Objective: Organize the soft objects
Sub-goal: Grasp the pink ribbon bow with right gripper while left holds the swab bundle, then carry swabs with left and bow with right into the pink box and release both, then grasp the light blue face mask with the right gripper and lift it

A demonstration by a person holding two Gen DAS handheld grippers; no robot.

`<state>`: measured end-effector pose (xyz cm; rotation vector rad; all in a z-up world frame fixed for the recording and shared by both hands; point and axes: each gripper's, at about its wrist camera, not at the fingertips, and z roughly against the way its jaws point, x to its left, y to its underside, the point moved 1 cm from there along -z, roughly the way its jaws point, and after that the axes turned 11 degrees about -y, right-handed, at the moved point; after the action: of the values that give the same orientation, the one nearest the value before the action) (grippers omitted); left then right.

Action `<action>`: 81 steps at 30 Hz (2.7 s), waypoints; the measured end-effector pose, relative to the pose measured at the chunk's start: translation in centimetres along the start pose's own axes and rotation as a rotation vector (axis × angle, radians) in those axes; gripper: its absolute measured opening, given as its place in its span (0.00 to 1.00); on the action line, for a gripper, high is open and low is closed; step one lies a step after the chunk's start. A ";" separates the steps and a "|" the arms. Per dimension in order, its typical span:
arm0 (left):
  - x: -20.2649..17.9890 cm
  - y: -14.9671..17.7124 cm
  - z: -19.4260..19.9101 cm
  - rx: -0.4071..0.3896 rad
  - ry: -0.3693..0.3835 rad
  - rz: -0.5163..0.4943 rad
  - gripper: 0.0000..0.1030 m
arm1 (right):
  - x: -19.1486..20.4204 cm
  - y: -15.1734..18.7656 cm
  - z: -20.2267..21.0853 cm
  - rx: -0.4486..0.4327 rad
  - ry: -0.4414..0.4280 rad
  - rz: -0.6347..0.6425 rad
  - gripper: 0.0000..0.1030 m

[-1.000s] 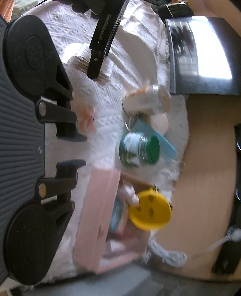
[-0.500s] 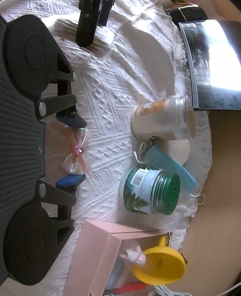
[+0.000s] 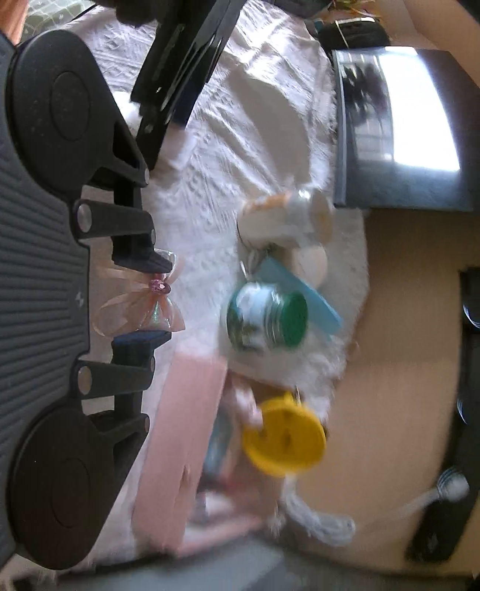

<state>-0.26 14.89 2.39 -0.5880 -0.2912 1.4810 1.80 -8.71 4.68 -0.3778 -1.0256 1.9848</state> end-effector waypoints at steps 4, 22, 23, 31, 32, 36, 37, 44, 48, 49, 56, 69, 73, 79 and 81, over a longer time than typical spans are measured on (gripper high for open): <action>-4.6 -1.8 -0.3 -0.012 0.109 -0.104 0.74 | -2.7 -0.8 4.6 -0.076 0.114 -0.012 0.31; -17.9 -14.7 -11.3 -0.280 0.056 -0.208 0.75 | -13.0 -10.0 5.0 -0.174 0.342 -0.054 0.31; -18.0 -14.6 -12.2 -0.280 0.030 -0.233 0.75 | -13.3 -9.7 4.6 -0.161 0.334 -0.065 0.31; -14.0 -14.8 -10.3 -0.372 0.224 -0.030 0.74 | -16.3 -8.2 1.3 -0.099 0.267 -0.196 0.31; -13.6 -15.1 -9.8 -0.385 0.251 0.005 0.74 | -16.6 -8.2 0.9 -0.102 0.245 -0.216 0.31; -12.1 -16.9 -7.9 -0.408 0.306 0.123 0.74 | -18.2 -7.9 -1.3 -0.088 0.111 -0.293 0.36; -11.9 -17.2 -7.3 -0.414 0.313 0.129 0.74 | -18.4 -7.7 -1.7 -0.081 0.099 -0.304 0.38; -10.7 -16.2 -4.7 -0.392 0.154 -0.023 0.74 | -16.4 -6.4 -1.8 -0.057 0.143 -0.246 0.49; -7.8 -15.3 -2.3 -0.427 0.064 -0.069 0.74 | -14.3 -5.6 -0.7 -0.048 0.136 -0.237 0.49; -6.7 -15.6 -1.6 -0.441 0.044 -0.067 0.74 | -13.7 -5.4 -0.4 -0.048 0.130 -0.231 0.49; 1.7 -21.5 -2.0 -0.265 -0.137 0.042 0.74 | -9.4 -4.7 0.7 -0.023 0.118 -0.166 0.49; 1.7 -24.2 -4.6 -0.193 -0.085 -0.038 0.73 | -7.3 -10.2 -2.0 -0.031 -0.026 -0.243 0.49; 2.5 -20.8 -0.7 -0.316 -0.083 -0.113 0.73 | -7.0 -16.1 -8.3 0.071 -0.148 -0.280 0.50; 7.6 -15.9 2.4 -0.334 -0.122 -0.039 0.73 | -7.7 -21.5 -20.6 0.187 -0.158 -0.490 0.50; 9.0 -14.9 2.9 -0.327 -0.118 -0.009 0.73 | -8.3 -22.0 -24.3 0.225 -0.129 -0.576 0.50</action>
<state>11.57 24.49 11.21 -0.7590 -0.6353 1.4725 33.08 4.10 5.91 0.1608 -0.8549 1.5856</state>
